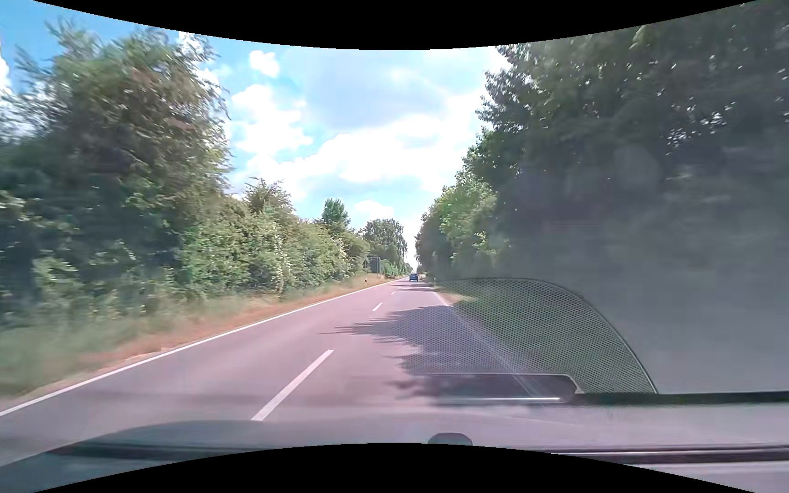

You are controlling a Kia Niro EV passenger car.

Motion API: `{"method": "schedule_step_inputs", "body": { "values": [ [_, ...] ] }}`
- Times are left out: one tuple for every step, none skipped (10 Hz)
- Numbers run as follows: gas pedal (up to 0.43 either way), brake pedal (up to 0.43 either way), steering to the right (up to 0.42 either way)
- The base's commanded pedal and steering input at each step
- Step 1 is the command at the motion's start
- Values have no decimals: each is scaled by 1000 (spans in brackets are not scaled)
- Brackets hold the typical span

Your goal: Follow the waypoints while adhering to traffic rules and regulations

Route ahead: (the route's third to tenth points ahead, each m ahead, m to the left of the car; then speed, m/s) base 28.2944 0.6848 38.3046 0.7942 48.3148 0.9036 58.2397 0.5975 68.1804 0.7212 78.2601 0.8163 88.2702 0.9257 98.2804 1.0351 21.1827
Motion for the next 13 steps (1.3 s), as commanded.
{"method": "schedule_step_inputs", "body": {
  "values": [
    [240, 0, 0],
    [240, 0, 0],
    [240, 0, 0],
    [240, 0, 0],
    [240, 0, 0],
    [240, 0, 0],
    [240, 0, 0],
    [240, 0, 0],
    [240, 0, 0],
    [240, 0, 0],
    [240, 0, 0],
    [240, 0, 0],
    [240, 0, -1]
  ]
}}
